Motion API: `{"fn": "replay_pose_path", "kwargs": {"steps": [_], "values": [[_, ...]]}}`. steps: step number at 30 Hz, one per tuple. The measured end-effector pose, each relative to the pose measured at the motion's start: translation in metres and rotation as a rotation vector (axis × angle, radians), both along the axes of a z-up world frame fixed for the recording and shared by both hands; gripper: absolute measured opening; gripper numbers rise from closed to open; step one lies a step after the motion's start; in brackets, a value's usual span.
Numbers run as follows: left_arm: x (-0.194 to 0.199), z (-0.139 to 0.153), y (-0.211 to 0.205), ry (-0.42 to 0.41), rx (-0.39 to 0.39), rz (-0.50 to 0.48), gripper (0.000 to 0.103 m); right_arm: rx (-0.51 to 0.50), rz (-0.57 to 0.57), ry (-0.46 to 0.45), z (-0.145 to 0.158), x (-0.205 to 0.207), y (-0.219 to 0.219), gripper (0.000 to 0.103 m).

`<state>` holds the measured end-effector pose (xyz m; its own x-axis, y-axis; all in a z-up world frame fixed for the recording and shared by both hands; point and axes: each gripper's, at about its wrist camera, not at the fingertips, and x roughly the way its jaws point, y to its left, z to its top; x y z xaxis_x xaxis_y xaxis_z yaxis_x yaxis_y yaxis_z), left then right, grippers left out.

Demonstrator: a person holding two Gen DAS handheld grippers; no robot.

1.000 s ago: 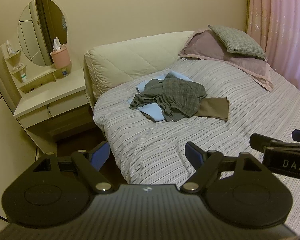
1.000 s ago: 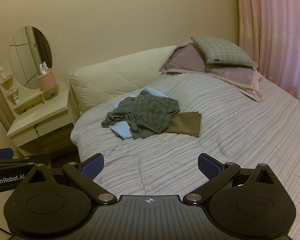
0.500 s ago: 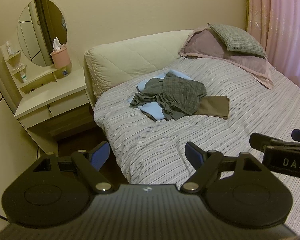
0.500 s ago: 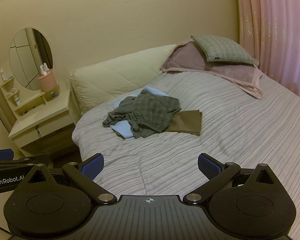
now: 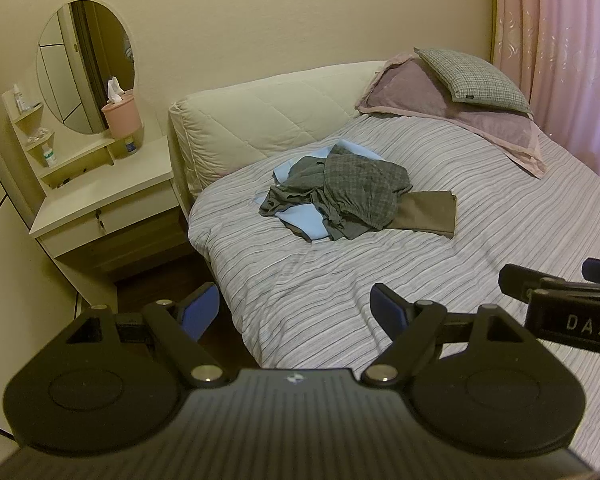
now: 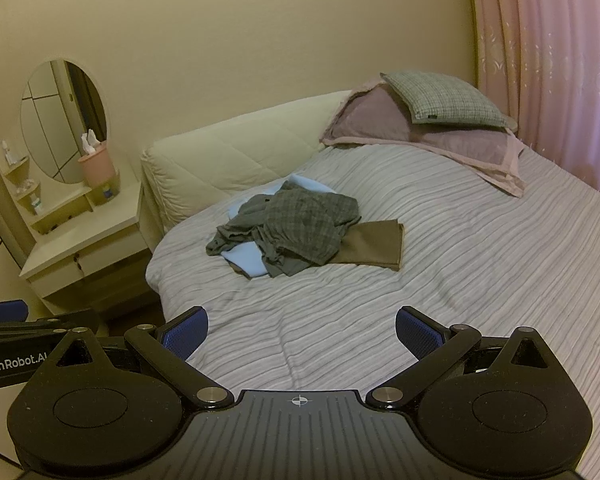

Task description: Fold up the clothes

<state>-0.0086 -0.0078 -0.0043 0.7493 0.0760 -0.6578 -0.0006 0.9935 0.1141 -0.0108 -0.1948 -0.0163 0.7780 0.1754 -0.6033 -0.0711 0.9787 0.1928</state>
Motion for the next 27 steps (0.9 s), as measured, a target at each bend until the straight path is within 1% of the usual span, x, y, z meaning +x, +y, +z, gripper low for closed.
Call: {"fn": "replay_pose_path", "kwargs": {"steps": [11, 15, 26, 27], "values": [[0.002, -0.005, -0.001, 0.009, -0.003, -0.015, 0.08, 0.007, -0.011, 0.003, -0.001, 0.004, -0.002, 0.102], [0.01, -0.004, 0.001, 0.02, -0.007, -0.028, 0.08, 0.006, -0.017, 0.01, -0.004, 0.008, -0.003, 0.102], [0.029, -0.017, 0.014, 0.048, -0.027, -0.068, 0.08, 0.006, -0.042, 0.02, -0.008, 0.028, 0.003, 0.102], [0.046, -0.016, 0.011, 0.057, -0.027, -0.072, 0.08, 0.006, -0.041, 0.02, -0.009, 0.031, 0.004, 0.102]]}}
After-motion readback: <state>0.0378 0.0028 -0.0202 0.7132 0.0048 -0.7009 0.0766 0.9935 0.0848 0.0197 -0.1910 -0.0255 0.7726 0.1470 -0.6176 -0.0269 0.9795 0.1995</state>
